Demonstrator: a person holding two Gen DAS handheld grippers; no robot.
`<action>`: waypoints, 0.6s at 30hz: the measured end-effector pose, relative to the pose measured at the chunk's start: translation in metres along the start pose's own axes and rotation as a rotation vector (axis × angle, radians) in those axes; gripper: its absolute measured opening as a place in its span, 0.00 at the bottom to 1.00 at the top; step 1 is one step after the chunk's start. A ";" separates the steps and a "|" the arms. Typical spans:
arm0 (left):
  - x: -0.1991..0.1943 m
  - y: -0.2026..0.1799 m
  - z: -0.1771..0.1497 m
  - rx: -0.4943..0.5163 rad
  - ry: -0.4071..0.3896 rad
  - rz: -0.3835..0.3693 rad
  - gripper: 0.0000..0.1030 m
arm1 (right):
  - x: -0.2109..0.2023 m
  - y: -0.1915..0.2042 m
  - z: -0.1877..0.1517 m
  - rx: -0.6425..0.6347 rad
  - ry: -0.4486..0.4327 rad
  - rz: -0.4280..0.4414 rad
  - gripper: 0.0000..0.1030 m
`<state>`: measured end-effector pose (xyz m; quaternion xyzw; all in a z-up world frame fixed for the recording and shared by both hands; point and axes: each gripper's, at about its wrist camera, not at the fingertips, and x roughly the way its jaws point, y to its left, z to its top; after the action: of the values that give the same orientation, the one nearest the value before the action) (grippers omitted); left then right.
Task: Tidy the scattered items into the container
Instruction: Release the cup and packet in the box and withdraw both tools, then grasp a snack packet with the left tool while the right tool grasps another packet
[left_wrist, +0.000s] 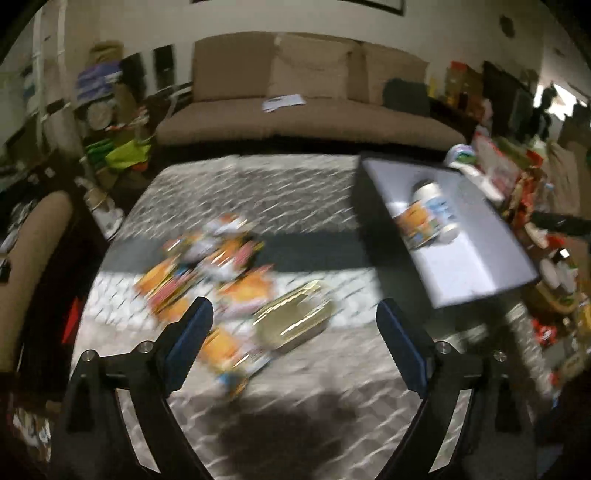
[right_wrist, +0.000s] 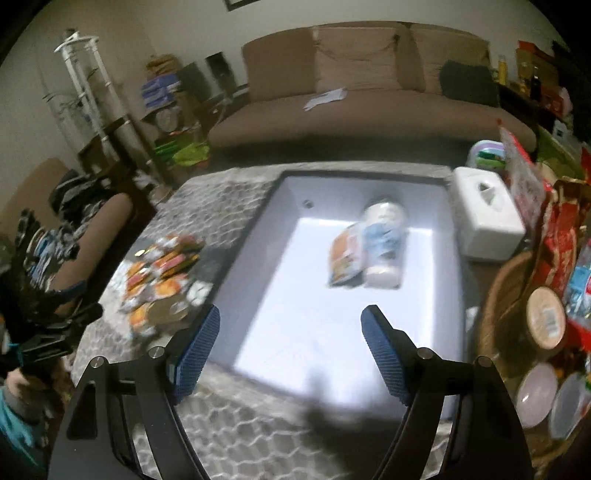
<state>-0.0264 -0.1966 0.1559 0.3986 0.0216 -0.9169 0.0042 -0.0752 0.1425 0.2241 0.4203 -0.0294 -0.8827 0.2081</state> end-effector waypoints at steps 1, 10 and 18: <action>0.003 0.015 -0.016 -0.016 0.015 0.025 0.87 | 0.001 0.014 -0.006 -0.016 0.008 0.006 0.79; 0.038 0.090 -0.094 -0.173 0.148 0.079 0.87 | 0.039 0.125 -0.030 -0.090 0.055 0.150 0.79; 0.044 0.139 -0.091 -0.288 0.096 0.003 0.87 | 0.097 0.188 -0.030 -0.092 0.080 0.245 0.79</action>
<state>0.0142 -0.3308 0.0568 0.4372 0.1522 -0.8842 0.0617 -0.0424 -0.0636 0.1766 0.4386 -0.0317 -0.8335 0.3344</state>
